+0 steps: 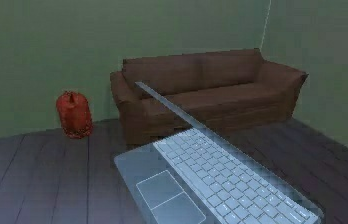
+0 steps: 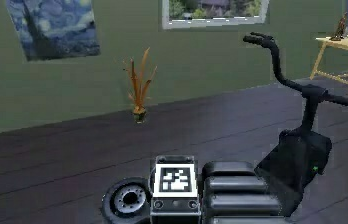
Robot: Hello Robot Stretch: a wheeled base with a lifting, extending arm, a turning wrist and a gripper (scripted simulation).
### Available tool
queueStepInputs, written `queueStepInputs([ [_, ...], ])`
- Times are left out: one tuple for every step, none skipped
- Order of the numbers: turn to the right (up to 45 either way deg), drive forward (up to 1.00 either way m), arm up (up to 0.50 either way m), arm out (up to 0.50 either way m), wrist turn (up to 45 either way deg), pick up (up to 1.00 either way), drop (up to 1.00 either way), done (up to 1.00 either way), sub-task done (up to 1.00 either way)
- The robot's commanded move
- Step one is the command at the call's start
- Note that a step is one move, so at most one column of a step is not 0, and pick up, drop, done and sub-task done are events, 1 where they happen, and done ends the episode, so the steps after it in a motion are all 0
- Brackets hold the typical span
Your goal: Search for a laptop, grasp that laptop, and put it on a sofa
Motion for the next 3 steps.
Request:
queueStepInputs([
  [0.0,1.0,0.0,0.0,0.0,0.0,0.0,0.0,0.0],
  [6.0,0.0,0.0,0.0,0.0,0.0,0.0,0.0,0.0],
  [0.0,0.55,0.0,0.0,0.0,0.0,0.0,0.0,0.0],
])
